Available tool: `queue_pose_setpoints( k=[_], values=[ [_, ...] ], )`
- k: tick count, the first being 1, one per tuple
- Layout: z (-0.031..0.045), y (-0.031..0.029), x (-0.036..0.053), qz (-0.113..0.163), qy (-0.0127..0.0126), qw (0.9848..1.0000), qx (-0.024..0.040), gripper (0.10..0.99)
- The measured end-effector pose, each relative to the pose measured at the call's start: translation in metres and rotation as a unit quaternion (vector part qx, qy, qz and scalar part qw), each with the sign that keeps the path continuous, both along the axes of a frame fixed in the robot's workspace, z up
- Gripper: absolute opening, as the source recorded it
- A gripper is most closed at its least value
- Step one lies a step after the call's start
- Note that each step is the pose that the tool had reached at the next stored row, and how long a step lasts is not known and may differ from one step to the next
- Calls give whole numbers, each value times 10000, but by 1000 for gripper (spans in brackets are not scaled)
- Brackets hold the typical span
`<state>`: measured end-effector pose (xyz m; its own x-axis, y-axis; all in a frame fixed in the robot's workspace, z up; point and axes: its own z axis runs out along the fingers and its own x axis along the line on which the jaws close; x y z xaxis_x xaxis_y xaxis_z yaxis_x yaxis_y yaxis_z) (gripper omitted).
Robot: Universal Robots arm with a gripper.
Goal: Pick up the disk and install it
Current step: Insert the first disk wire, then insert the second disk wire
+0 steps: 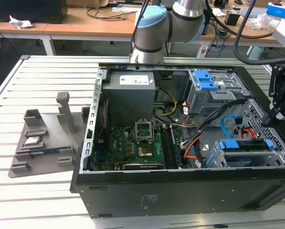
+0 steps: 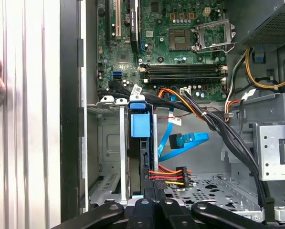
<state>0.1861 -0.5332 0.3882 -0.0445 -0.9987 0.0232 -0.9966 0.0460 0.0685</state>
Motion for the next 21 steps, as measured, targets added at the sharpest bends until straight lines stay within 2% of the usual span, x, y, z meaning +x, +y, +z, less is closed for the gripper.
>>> queue_pose_setpoints(
  k=[8,9,10,11,12,14,16,18,19,21],
  values=[
    [3,0,0,0,0,10000,-1,114],
    [3,0,0,0,0,10000,-1,235],
    [3,0,0,0,0,10000,-1,294],
    [4,1,0,0,0,10000,-1,294],
    [4,25,-3,-1,0,10000,-2,361],
    [-1,65,-28,0,0,10000,-2,361],
    [-13,110,-99,1,0,10000,0,361],
    [-59,148,-335,0,0,10000,-2,361],
    [-98,157,-393,6,0,10000,-1,361],
    [-127,169,-438,15,0,10000,-1,361]
  ],
)
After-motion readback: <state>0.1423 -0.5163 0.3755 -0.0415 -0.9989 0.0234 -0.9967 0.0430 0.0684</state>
